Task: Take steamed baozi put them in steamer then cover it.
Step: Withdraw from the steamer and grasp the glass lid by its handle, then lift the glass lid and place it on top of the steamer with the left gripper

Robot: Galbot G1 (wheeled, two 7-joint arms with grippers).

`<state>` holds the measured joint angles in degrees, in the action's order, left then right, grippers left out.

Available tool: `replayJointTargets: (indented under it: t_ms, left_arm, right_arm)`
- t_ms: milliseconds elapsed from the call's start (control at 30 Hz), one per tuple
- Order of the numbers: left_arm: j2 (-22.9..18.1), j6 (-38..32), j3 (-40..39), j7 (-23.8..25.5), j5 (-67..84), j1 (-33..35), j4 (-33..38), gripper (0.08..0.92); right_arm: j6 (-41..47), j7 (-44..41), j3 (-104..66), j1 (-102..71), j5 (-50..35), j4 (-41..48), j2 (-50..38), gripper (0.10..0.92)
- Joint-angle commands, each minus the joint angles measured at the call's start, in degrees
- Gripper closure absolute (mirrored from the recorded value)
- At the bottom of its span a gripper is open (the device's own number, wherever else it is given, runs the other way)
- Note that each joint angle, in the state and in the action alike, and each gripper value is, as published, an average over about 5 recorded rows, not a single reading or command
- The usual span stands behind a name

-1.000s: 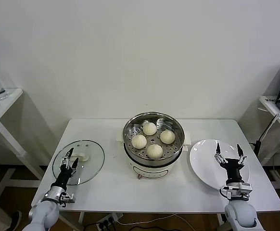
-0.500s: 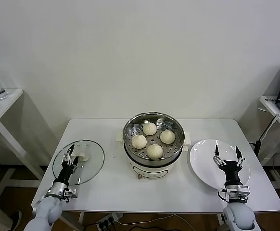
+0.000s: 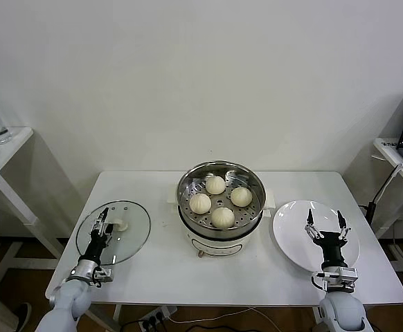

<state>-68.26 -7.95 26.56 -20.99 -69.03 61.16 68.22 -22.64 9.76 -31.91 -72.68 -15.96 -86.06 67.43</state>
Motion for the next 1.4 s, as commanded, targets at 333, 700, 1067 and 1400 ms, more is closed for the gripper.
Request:
replayJointTargets:
  t_ms: [333, 700, 1067, 1400]
  left_arm:
    - [-0.56, 0.09, -0.62, 0.1, -1.72, -0.89, -1.95, 0.602]
    - [-0.3, -1.19, 2.6, -1.46, -0.98, 0.18, 2.66, 0.815]
    - [4.82, 7.44, 13.1, 5.62, 9.75, 11.26, 35.24, 0.815]
    - [4.49, 27.59, -2.13, 18.74, 12.43, 13.63, 64.45, 0.815]
  right_arm:
    - [-0.68, 0.02, -0.17, -0.17, 0.48, 0.53, 0.41, 0.203]
    - [-1.21, -0.14, -0.11, -0.17, 0.91, 0.71, 0.66, 0.203]
    - [-1.28, -0.12, -0.38, -0.07, 1.26, 0.47, 0.87, 0.203]
    - [-1.55, -0.03, -1.11, -0.01, 1.22, 1.2, 0.91, 0.203]
